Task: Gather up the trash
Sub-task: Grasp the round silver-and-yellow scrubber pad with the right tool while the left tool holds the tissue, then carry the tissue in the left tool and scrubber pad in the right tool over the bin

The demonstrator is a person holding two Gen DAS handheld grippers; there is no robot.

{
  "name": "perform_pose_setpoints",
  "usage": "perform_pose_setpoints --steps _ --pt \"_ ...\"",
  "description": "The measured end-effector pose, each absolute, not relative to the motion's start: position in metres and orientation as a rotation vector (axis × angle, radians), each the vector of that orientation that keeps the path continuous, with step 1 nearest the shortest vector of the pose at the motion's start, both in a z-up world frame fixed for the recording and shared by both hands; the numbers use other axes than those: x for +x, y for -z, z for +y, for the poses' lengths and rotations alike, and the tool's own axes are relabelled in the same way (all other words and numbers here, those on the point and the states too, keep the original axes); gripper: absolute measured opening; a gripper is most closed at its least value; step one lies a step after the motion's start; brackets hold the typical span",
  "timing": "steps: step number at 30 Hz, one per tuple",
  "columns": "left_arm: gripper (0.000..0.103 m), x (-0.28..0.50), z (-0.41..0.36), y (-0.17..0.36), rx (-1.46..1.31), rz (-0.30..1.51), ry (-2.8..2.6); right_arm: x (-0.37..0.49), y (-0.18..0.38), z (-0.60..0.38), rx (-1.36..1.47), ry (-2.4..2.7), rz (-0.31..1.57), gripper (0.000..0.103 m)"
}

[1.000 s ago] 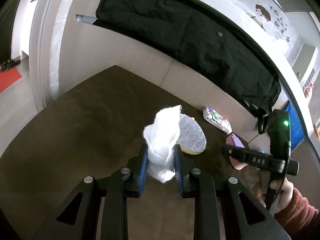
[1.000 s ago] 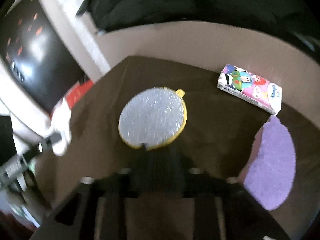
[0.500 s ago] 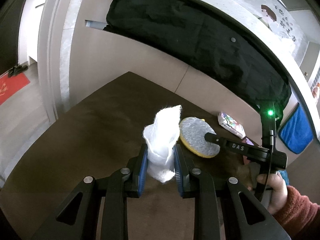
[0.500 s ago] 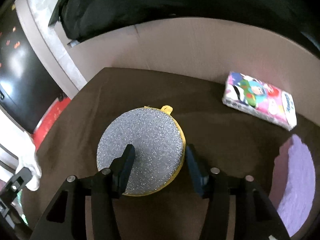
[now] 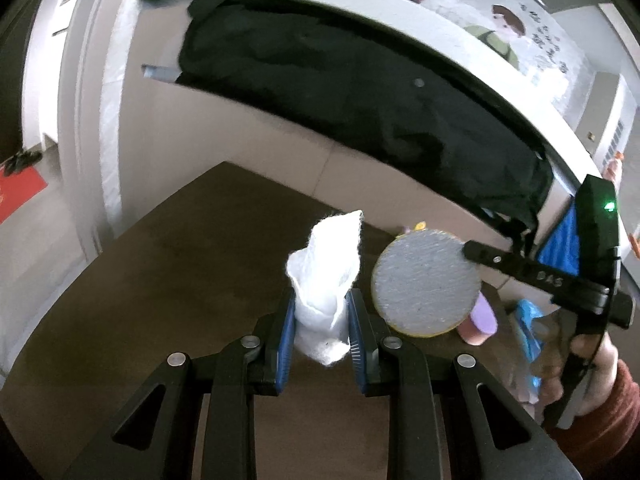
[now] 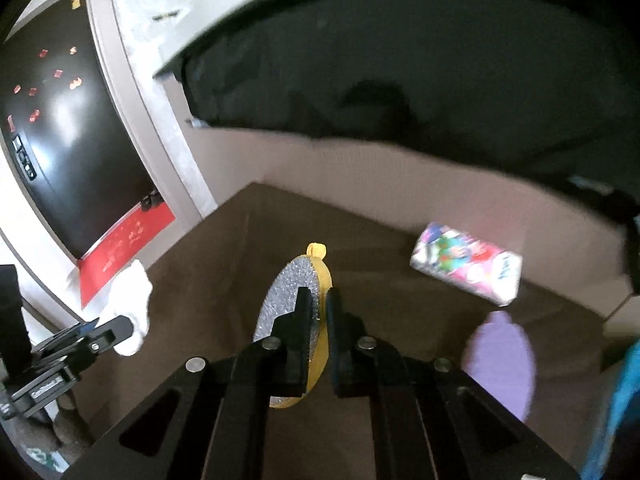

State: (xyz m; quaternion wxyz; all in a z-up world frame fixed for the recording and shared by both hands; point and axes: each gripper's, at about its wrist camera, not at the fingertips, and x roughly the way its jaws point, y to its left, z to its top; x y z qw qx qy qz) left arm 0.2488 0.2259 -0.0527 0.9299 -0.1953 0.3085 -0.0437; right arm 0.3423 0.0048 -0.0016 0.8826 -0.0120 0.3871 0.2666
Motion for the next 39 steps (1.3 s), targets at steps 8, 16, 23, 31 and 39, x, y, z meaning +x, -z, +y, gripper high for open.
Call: perform_pose_setpoints --steps 8,16,23,31,39 --pt "0.025 0.245 0.187 0.036 -0.364 0.624 0.166 0.311 -0.037 -0.042 -0.057 -0.481 0.718 0.006" --pt "0.025 0.244 0.172 0.039 -0.36 0.645 0.201 0.304 -0.026 -0.046 -0.147 -0.446 0.733 0.006" --pt "0.025 0.248 0.178 0.057 -0.378 0.687 0.19 0.3 0.007 -0.019 -0.163 -0.53 0.786 0.006" --pt "0.025 0.251 0.189 0.078 -0.406 0.736 0.18 0.284 0.027 0.007 -0.14 -0.655 0.839 0.011" --pt "0.025 0.231 0.196 0.094 -0.366 0.802 0.182 0.278 0.032 0.022 -0.122 -0.705 0.862 0.011"
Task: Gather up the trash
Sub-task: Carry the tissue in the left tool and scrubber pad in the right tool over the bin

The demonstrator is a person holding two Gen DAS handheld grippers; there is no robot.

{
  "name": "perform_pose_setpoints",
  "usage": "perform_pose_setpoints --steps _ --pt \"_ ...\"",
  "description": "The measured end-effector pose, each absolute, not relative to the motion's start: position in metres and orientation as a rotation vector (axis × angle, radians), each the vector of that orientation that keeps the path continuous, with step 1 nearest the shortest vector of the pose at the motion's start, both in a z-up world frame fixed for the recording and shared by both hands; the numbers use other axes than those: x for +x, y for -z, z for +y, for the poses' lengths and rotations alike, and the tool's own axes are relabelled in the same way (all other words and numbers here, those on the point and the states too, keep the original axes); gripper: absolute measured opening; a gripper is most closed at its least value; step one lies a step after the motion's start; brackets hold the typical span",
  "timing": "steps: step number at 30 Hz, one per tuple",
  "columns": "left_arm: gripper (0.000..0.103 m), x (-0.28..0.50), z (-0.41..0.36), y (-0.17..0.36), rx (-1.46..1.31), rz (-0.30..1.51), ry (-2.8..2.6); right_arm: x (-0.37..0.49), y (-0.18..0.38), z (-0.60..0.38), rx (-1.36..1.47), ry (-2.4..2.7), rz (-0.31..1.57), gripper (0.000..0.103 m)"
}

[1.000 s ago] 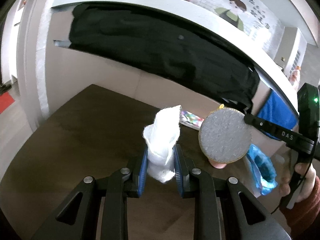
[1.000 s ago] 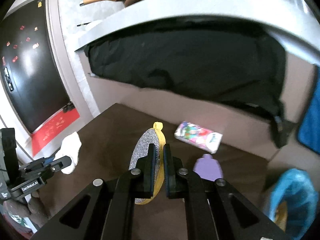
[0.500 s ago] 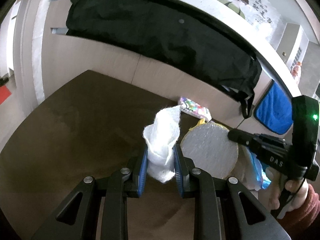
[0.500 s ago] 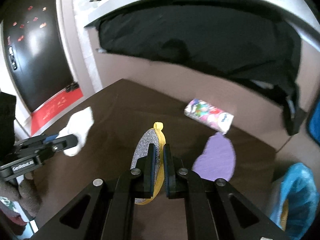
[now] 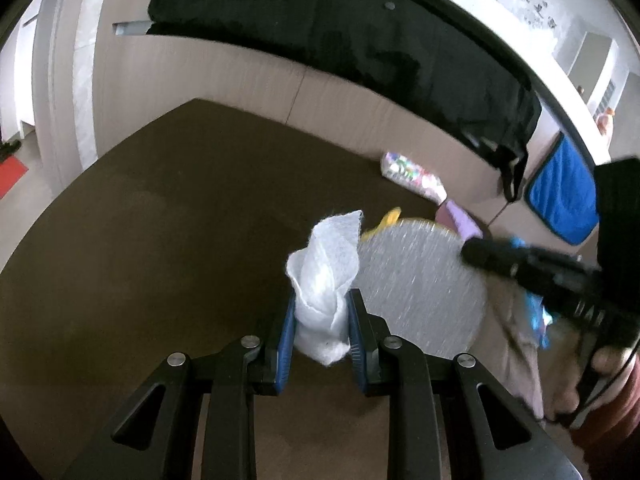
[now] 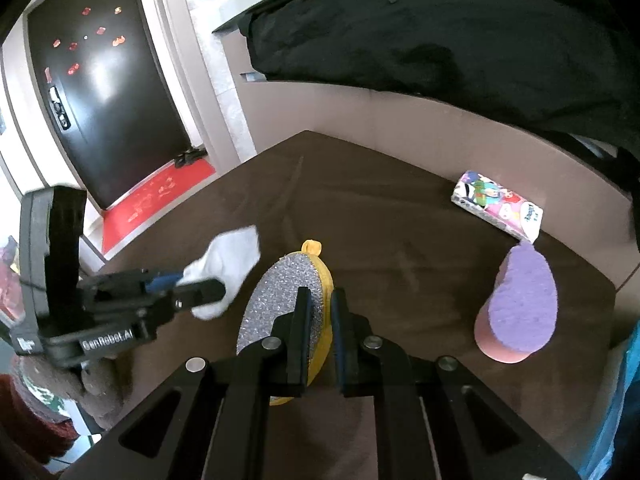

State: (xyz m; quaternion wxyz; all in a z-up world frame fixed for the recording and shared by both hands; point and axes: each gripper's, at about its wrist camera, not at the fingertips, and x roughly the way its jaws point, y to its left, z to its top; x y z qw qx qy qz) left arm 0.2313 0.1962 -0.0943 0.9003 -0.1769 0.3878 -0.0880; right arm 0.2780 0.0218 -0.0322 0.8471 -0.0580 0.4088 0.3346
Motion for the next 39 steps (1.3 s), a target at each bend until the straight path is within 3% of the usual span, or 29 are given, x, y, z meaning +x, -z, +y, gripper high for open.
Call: perform_pose_setpoints --steps 8,14,18,21,30,39 --pt "0.025 0.215 0.199 0.119 -0.399 0.878 0.219 0.268 0.03 0.033 -0.032 -0.808 0.895 0.011" --pt "0.025 0.213 0.203 0.122 -0.429 0.874 0.232 0.263 0.036 0.046 0.018 -0.885 0.935 0.02" --pt "0.025 0.214 0.205 0.123 -0.446 0.873 0.231 0.265 0.05 0.056 0.005 -0.889 0.982 0.02" --pt "0.025 0.214 0.204 0.116 -0.45 0.866 0.229 0.269 0.049 0.056 -0.01 -0.85 0.979 0.015" --pt "0.025 0.224 0.157 0.047 -0.34 0.715 0.258 0.266 -0.005 0.001 -0.026 -0.731 0.819 0.013" --pt "0.025 0.231 0.049 -0.039 -0.193 0.496 0.334 0.244 -0.072 -0.119 0.024 -0.524 0.607 0.013"
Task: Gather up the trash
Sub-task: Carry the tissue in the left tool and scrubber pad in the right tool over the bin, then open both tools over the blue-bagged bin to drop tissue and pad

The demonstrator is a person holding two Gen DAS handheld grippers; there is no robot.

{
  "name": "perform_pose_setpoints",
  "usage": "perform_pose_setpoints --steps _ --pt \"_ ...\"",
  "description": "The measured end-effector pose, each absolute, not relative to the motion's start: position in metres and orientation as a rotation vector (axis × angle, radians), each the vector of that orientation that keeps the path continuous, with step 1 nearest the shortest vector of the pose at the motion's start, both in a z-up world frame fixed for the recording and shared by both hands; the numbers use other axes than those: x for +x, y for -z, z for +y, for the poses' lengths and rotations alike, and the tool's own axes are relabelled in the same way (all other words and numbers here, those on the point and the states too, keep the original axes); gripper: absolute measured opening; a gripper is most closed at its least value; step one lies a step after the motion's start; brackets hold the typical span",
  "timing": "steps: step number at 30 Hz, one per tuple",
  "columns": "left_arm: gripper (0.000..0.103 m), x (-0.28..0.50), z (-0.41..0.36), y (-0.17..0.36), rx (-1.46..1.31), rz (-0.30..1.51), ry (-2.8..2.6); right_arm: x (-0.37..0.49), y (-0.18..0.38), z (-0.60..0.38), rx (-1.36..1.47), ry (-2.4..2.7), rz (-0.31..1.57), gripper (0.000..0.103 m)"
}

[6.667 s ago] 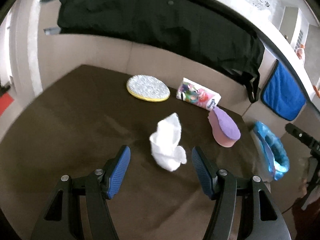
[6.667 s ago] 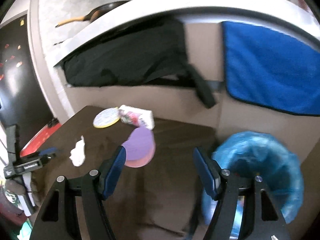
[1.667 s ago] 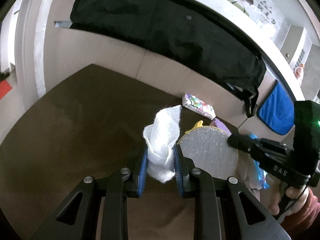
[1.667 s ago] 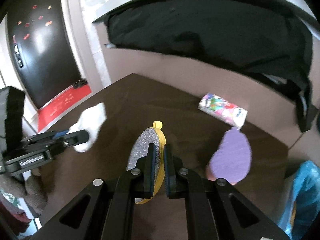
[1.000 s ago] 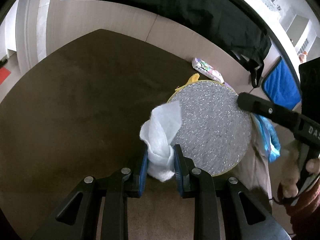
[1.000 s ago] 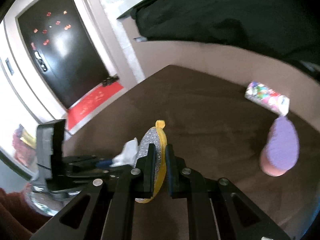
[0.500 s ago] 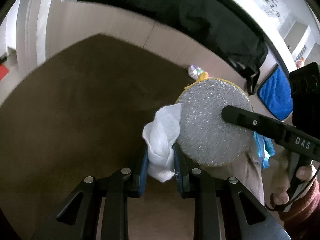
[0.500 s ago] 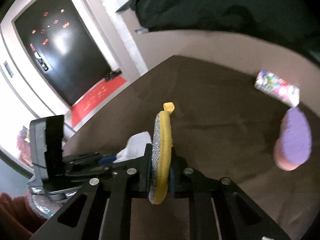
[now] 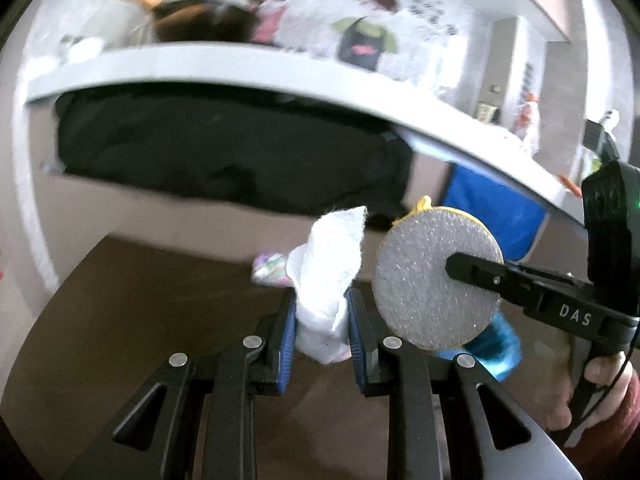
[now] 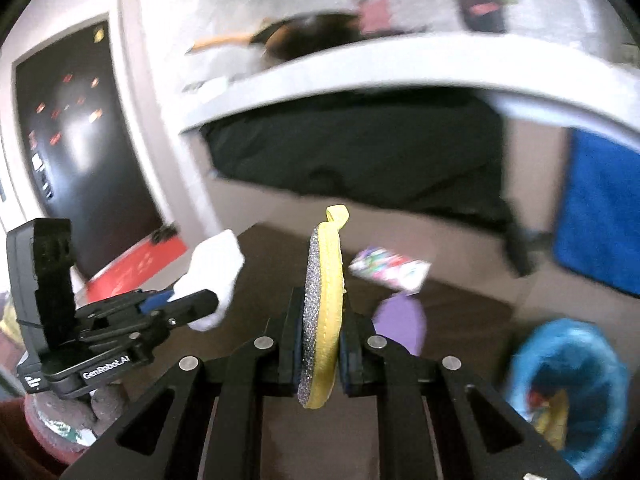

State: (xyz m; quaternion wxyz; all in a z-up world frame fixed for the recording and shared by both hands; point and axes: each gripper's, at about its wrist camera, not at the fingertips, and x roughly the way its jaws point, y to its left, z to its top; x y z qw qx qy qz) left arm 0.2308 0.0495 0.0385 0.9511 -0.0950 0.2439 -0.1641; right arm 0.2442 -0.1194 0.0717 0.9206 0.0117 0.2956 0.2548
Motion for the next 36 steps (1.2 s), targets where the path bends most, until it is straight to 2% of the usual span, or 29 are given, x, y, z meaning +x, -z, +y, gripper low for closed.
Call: perform_pose_setpoints --steps 7,15,24,36 --pt "0.025 0.242 -0.038 -0.06 -0.142 0.44 0.42 0.221 -0.093 -0.203 0.023 -0.354 0.528 0.013" --pt "0.025 0.251 -0.121 -0.058 -0.106 0.439 0.495 0.216 -0.084 -0.292 0.067 -0.183 0.519 0.013" --pt "0.025 0.269 -0.19 -0.033 -0.094 0.479 0.55 0.217 -0.052 -0.353 0.117 -0.101 0.544 0.013" --pt "0.025 0.301 -0.23 0.012 -0.09 0.609 0.574 0.24 -0.001 -0.393 0.181 -0.07 0.619 0.013"
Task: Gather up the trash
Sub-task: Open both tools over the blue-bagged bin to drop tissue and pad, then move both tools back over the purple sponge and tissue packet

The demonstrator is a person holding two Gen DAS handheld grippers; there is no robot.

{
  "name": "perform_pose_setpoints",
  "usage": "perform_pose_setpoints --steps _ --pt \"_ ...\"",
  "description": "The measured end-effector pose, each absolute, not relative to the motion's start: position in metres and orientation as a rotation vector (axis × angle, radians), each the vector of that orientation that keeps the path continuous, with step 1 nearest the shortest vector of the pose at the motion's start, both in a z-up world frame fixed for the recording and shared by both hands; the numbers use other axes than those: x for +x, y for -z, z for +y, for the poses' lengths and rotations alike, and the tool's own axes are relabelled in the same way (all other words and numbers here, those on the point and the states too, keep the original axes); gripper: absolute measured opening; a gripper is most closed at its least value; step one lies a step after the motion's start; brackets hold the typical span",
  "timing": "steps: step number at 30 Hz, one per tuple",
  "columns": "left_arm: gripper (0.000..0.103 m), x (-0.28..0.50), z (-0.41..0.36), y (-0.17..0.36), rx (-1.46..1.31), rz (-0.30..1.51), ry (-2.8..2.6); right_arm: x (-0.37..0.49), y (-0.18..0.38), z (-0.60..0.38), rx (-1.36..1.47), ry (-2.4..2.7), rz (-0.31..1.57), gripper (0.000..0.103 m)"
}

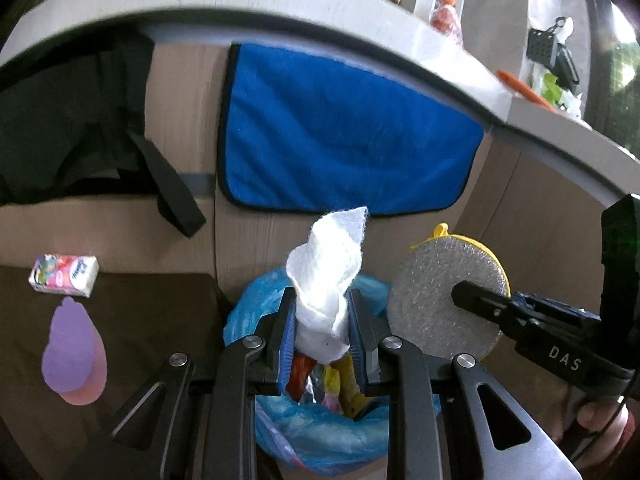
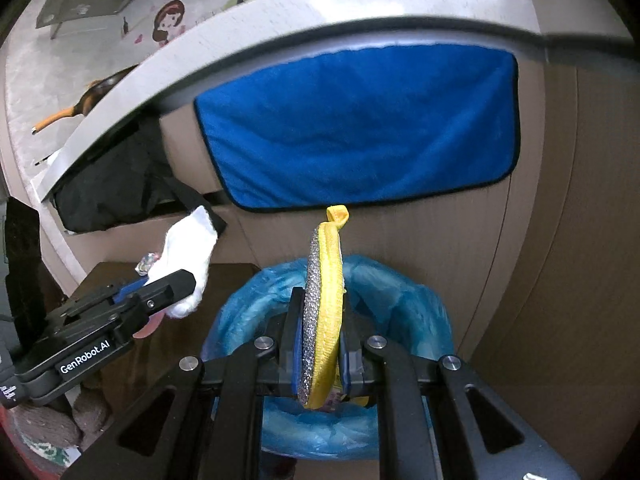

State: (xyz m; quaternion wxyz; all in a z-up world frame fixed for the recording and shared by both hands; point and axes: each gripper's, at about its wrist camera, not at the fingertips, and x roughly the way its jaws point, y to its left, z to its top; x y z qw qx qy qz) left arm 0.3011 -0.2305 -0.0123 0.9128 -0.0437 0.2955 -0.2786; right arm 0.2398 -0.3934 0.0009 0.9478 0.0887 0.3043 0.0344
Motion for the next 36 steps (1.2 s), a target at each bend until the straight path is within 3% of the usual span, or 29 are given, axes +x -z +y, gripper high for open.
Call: perform_pose_setpoints --steps 8,9,10,12,14,15,24,36 --pt "0.025 0.321 -0.24 0.039 -0.122 0.707 0.613 0.261 0.018 -0.398 0.198 -0.071 0.651 0.014" --pt "0.031 0.325 -0.239 0.04 -0.137 0.72 0.624 0.263 0.019 -0.399 0.203 -0.076 0.652 0.015" --pt "0.043 0.327 -0.237 0.042 -0.152 0.732 0.636 0.263 0.02 -0.399 0.208 -0.08 0.65 0.016" --pt "0.059 0.33 -0.234 0.042 -0.177 0.735 0.651 0.264 0.023 -0.401 0.221 -0.073 0.653 0.025" --pt "0.06 0.331 -0.227 0.041 -0.204 0.729 0.65 0.263 0.025 -0.402 0.225 -0.058 0.654 0.055" --pt "0.061 0.332 -0.224 0.039 -0.217 0.727 0.651 0.261 0.025 -0.403 0.228 -0.053 0.646 0.057" --pt "0.062 0.327 -0.166 0.02 -0.203 0.661 0.518 0.25 0.015 -0.398 0.244 -0.052 0.613 0.057" --pt "0.062 0.309 -0.037 0.056 -0.194 0.691 0.239 0.252 0.007 -0.319 0.145 -0.178 0.595 0.057"
